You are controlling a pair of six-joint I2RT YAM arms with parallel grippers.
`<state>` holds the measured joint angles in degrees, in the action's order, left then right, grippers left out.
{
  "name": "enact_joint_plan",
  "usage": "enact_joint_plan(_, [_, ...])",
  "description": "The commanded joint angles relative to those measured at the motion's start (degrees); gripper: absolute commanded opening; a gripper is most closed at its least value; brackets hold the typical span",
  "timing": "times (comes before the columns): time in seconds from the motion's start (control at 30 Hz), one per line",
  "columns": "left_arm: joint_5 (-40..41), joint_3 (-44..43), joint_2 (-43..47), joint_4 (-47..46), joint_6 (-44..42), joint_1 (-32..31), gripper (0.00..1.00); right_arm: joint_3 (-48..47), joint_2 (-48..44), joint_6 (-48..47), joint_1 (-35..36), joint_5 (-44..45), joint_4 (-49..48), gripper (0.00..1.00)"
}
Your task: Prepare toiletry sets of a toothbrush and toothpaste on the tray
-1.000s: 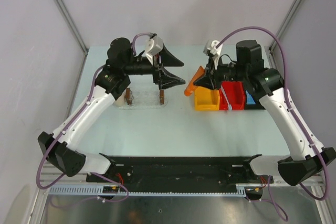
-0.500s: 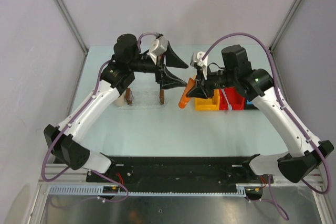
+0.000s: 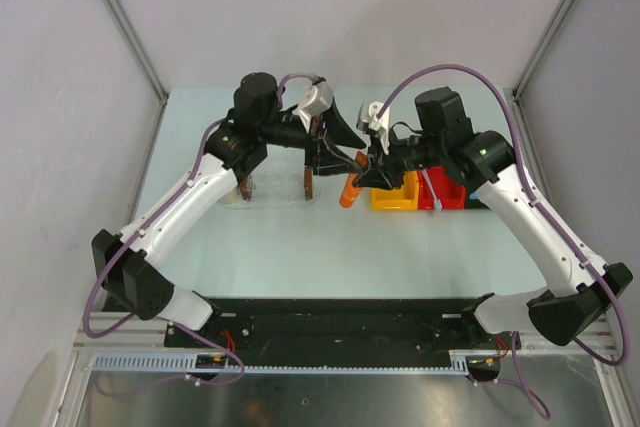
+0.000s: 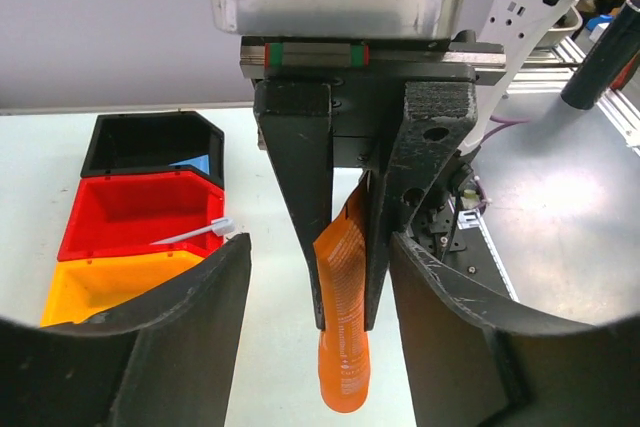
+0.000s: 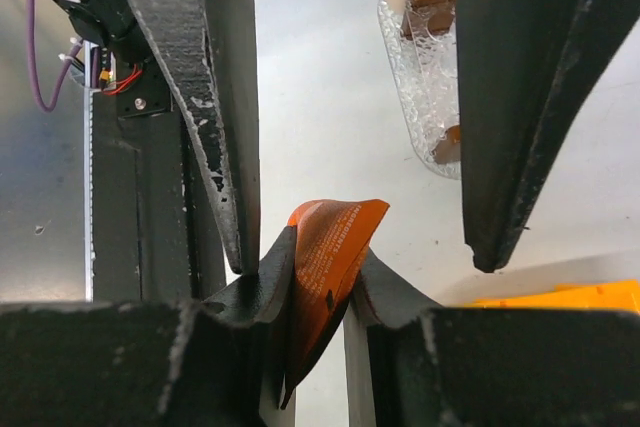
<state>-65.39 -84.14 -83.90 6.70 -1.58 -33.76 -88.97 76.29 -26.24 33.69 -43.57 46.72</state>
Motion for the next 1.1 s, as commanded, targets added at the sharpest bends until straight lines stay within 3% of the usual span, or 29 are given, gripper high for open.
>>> enact_joint_plan(0.0, [-1.9, 0.7, -0.5, 0.2, -1.6, -0.8, 0.6, -3.1, -0.5, -0.7, 0.3, 0.5, -1.5, 0.02])
enact_joint_plan(0.23, [-1.9, 0.4, -1.4, 0.2, -1.3, -1.6, 0.45, -3.0, -0.5, -0.6, 0.4, 0.7, -1.6, 0.02])
enact_joint_plan(0.57, [-3.3, -0.5, -2.9, 0.2, 0.1, -1.7, 0.02, -2.3, -1.1, -0.7, 0.3, 1.7, -2.2, 0.02])
enact_joint_plan(0.63, [-3.4, -0.9, -3.1, 0.2, 0.5, -1.7, 0.0, -1.9, -1.2, -0.6, 0.3, 2.3, -2.5, 0.03])
enact_joint_plan(0.73, [-2.8, -1.0, -2.7, 0.2, 0.8, -1.7, 0.0, -1.1, -1.7, -0.3, 0.4, 3.8, -3.0, 0.09])
enact_joint_plan(0.87, [-1.1, -0.7, -1.5, 0.3, 0.7, -1.7, 0.0, 0.2, -2.5, -0.1, 0.4, 6.6, -4.0, 0.38])
enact_joint_plan(1.07, [0.3, -0.1, 0.1, 0.3, 0.6, -0.7, 0.0, 0.8, -2.7, 1.6, -0.3, 11.0, -5.5, 0.54])
